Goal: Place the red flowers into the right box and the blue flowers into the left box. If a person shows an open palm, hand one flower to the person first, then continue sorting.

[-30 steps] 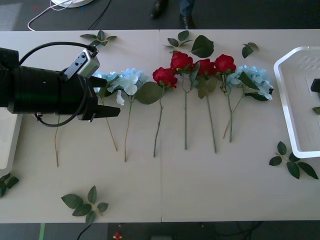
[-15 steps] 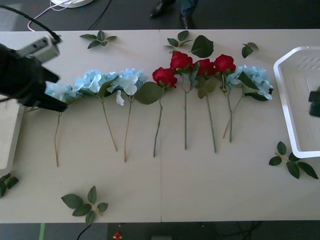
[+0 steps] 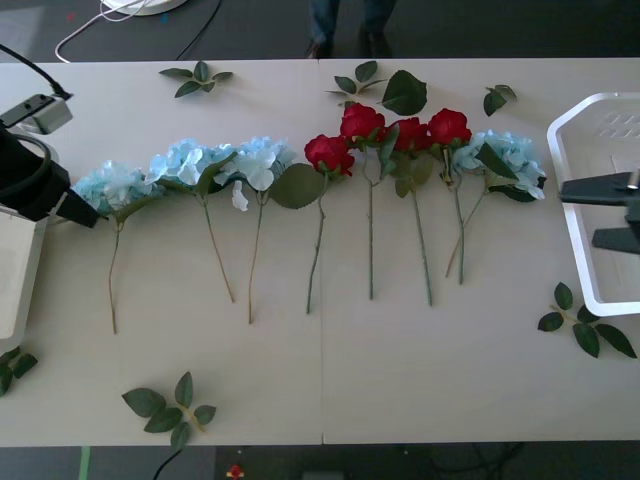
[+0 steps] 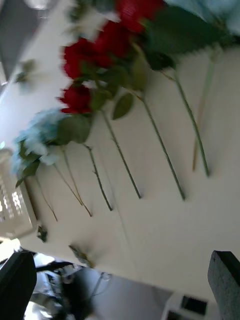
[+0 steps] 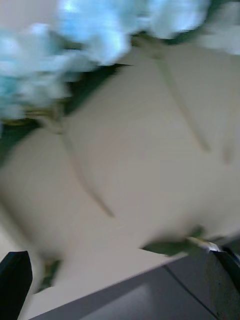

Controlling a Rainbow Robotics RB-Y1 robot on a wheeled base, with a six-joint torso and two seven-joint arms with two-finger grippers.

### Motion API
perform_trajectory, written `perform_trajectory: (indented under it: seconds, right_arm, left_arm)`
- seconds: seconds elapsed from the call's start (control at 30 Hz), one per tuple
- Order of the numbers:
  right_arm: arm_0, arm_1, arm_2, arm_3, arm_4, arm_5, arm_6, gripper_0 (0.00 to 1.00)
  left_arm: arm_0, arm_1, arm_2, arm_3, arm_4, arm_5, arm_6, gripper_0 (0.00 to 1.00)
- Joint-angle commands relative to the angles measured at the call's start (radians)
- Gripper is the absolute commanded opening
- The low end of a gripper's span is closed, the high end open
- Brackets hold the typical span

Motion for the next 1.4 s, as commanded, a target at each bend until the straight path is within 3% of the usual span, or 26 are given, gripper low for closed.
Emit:
perform_trajectory:
  seconds: [0.03,0.23,0.67,0.93,1.17,1.4]
  right_arm:
    - [-0.146,-0.01,0.064,0.014,0.109,0.091,-0.264,1.0]
    - [-0.31,0.024,0.186,0.083,0.304,0.22,-0.491,1.0]
    - [-0.577,0.098,0.495,0.353,0.599,0.2,-0.554,1.0]
    - [-0.717,0.187,0.666,0.514,0.746,0.134,-0.551,1.0]
    - [-0.778,0.306,0.686,0.648,0.869,0.128,-0.531,1.0]
    - [-0.823,0.397,0.701,0.738,0.953,0.123,-0.506,1.0]
  left_arm:
    - [0.037,-0.002,0.032,-0.042,-0.106,-0.004,0.108,1.0]
    - [0.131,-0.002,0.032,-0.042,-0.189,-0.049,0.189,1.0]
    - [0.375,-0.001,0.026,-0.041,-0.257,-0.389,0.232,1.0]
    - [0.361,0.042,-0.163,0.028,-0.303,-0.723,0.263,1.0]
    - [0.295,0.059,-0.331,0.119,-0.317,-0.926,0.275,1.0]
    - [0.222,0.071,-0.46,0.16,-0.318,-1.029,0.292,1.0]
